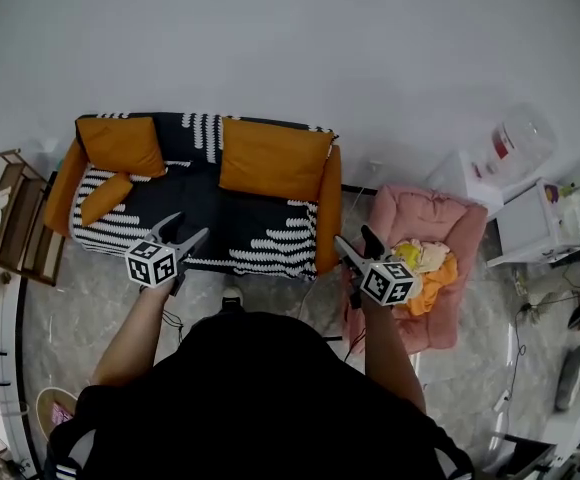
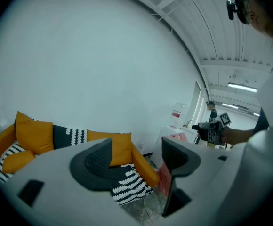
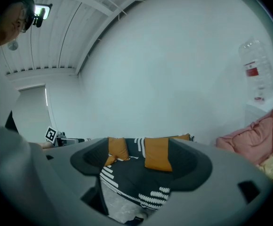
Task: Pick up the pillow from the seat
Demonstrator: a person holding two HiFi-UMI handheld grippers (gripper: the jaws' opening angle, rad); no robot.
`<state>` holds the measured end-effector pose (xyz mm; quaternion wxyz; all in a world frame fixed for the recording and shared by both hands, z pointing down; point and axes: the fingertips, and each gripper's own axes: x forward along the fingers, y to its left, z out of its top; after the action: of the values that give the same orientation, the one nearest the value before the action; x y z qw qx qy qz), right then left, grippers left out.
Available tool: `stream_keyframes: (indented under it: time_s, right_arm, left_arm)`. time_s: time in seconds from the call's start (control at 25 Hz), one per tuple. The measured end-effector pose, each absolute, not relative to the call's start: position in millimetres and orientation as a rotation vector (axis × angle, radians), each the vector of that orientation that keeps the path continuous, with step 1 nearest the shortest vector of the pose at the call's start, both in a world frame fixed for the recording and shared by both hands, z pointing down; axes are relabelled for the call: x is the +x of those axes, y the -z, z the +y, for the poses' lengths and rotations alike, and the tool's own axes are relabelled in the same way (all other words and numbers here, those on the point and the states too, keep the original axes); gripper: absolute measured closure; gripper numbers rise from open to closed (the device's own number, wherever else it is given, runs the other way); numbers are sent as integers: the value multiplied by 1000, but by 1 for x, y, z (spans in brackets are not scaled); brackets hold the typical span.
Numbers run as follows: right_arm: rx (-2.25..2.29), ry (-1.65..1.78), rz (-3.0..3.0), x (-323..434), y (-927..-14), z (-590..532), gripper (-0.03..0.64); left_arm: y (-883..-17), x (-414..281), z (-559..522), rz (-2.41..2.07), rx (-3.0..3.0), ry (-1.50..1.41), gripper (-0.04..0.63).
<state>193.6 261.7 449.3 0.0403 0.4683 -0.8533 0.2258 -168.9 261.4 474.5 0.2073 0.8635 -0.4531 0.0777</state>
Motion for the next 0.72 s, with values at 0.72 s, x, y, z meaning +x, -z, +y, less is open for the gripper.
stream_keyframes:
  time_s: [0.72]
  right_arm:
    - [1491,-758,-2581,169,-466,217,224]
  left_arm:
    - [-493,-190,191,-1179,2405,-249,261]
